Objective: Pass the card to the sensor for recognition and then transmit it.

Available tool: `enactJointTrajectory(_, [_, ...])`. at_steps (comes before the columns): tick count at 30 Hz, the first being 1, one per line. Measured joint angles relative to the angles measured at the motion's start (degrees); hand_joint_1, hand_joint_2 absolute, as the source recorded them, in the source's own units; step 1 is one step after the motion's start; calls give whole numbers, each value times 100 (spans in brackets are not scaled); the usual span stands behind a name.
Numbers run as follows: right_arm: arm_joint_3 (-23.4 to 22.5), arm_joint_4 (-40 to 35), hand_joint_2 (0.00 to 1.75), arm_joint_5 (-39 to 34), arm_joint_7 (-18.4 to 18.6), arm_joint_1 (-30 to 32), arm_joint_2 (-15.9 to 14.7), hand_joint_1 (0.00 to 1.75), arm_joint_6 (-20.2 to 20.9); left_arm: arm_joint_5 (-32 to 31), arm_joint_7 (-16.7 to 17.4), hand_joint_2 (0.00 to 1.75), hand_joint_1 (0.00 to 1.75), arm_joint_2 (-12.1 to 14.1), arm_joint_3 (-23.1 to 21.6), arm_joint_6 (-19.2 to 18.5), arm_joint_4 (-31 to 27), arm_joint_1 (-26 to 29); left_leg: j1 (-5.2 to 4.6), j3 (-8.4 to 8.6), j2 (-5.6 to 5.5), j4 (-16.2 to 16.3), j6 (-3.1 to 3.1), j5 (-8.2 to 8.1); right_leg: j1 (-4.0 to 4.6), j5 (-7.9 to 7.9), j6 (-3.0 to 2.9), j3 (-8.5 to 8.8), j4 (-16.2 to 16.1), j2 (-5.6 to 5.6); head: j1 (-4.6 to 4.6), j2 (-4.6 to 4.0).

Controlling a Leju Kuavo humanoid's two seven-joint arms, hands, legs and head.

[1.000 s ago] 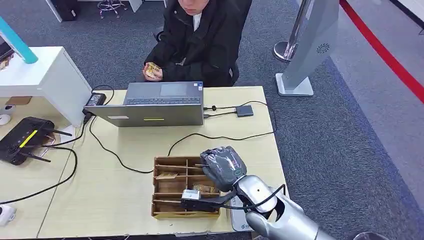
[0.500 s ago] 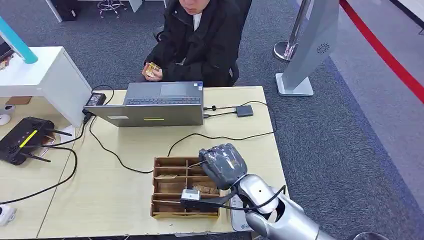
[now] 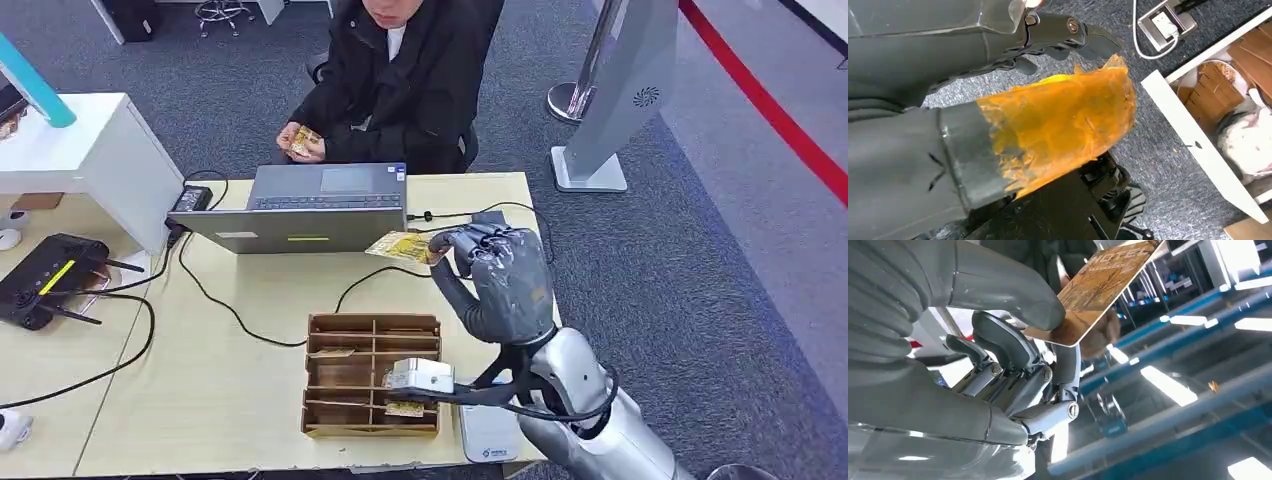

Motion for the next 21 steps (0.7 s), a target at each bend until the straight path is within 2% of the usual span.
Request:
enactJointTrajectory(8, [-236,-251,175,-26,-157,78,-11,175,-323,37,-70,0,0,0,11,24,0,4,0,0,0,0,0,0,0,0,0,0,1,1,0,0])
enactJointTrajectory(21, [-367,-299,175,-35,-201,85,-11,175,-386,46,-90,0,0,0,15,57,0,6,0,0,0,0,0,0,0,0,0,1,1,1,0,0])
